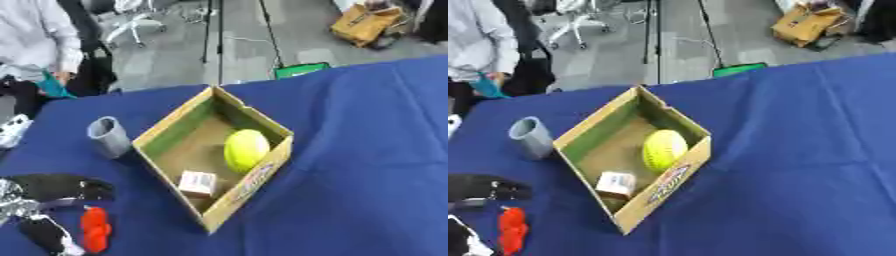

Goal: Pick up objects on the table and place them in the box.

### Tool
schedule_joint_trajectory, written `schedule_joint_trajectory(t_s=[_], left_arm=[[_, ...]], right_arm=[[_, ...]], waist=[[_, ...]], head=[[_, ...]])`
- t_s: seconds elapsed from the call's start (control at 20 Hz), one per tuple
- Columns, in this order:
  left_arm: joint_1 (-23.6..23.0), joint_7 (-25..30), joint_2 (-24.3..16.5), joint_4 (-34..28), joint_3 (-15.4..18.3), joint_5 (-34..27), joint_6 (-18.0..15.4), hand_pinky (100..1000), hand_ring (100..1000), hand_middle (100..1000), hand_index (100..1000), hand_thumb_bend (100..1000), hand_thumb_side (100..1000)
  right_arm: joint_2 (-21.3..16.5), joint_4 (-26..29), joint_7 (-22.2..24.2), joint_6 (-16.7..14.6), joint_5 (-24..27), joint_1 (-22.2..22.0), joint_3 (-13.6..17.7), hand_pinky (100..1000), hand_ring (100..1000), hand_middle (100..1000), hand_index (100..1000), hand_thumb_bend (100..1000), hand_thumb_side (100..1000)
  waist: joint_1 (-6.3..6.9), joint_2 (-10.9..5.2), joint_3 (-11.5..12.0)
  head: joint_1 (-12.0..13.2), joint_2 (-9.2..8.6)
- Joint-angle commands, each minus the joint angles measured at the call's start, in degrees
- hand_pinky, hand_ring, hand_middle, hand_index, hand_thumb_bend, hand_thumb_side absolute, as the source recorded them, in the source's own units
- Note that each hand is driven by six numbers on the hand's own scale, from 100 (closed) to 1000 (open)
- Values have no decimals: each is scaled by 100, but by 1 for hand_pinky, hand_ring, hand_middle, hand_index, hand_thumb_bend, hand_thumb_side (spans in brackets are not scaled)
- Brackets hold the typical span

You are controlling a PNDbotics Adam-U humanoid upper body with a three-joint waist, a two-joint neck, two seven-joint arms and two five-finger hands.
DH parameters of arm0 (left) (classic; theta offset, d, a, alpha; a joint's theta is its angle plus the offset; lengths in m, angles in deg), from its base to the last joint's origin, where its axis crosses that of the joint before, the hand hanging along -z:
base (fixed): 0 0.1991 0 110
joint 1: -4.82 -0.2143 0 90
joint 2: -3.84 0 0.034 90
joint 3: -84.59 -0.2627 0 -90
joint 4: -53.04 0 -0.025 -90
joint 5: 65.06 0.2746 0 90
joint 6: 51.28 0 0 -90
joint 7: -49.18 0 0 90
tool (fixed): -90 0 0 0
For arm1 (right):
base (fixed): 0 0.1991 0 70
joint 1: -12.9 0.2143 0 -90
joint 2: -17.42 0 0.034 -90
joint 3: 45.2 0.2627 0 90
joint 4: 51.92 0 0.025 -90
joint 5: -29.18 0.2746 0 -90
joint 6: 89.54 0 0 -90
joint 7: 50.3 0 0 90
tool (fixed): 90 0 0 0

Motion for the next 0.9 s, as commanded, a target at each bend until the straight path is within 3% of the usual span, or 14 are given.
schedule_joint_trajectory(t_s=[0.05, 0.5, 0.9], left_arm=[[95, 29, -81, -25, 30, -83, -17, 993, 983, 1000, 1000, 812, 752], [187, -42, -7, 51, -32, -34, 36, 982, 982, 1000, 1000, 790, 769], [260, -28, 15, 80, -60, 428, 1, 1000, 1000, 1000, 1000, 770, 841]], right_arm=[[-54, 96, -2, 3, 33, 53, 26, 625, 477, 360, 474, 100, 580], [-47, 96, -2, -2, 44, 55, 25, 626, 476, 360, 475, 100, 581], [-53, 96, -2, -22, 59, 70, 17, 626, 476, 360, 475, 100, 580]], waist=[[-43, -59, -4], [-39, -42, -18], [-35, -14, -56]], head=[[5, -69], [11, -79], [-2, -93]])
